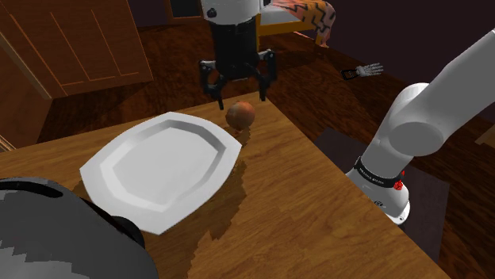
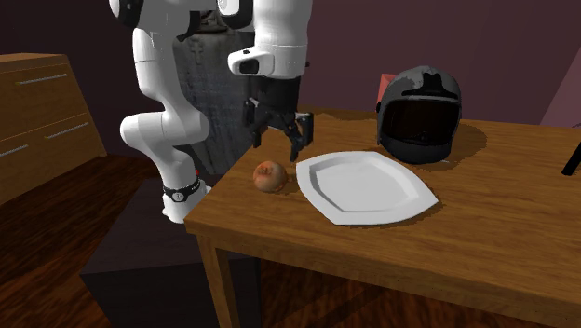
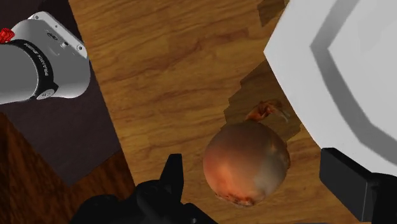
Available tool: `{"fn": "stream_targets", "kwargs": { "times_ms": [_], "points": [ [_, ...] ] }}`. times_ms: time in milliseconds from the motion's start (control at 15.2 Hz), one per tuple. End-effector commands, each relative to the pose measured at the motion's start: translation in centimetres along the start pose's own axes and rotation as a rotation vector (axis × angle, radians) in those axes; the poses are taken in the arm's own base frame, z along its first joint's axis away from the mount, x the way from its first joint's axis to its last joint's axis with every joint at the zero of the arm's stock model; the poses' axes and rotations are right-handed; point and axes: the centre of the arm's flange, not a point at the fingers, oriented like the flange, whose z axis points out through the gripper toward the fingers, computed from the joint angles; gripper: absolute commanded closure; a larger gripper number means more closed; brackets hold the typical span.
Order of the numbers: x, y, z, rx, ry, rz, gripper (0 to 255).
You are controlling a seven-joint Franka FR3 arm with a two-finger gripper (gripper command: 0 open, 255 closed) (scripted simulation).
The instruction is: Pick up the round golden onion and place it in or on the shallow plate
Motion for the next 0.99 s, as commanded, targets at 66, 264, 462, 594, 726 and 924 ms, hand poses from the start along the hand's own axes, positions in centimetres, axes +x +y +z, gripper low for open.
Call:
{"fn": "stream_targets", "kwargs": {
  "times_ms": [66,264,462,594,726,924],
  "points": [
    [-0.3,-0.6,2.3,-0.004,0.045,0.067,0],
    [-0.3,-0.6,3.9,-0.004,0.045,0.067,0],
    [-0.2,-0.6,5.3,-0.004,0.045,0.067,0],
    [-0.2,-0.6,5.3,-0.004,0.045,0.067,0],
    [-0.2,-0.6,5.3,-0.004,0.045,0.067,0],
    [-0.2,-0.6,5.3,-0.004,0.045,0.067,0]
  ]
}}
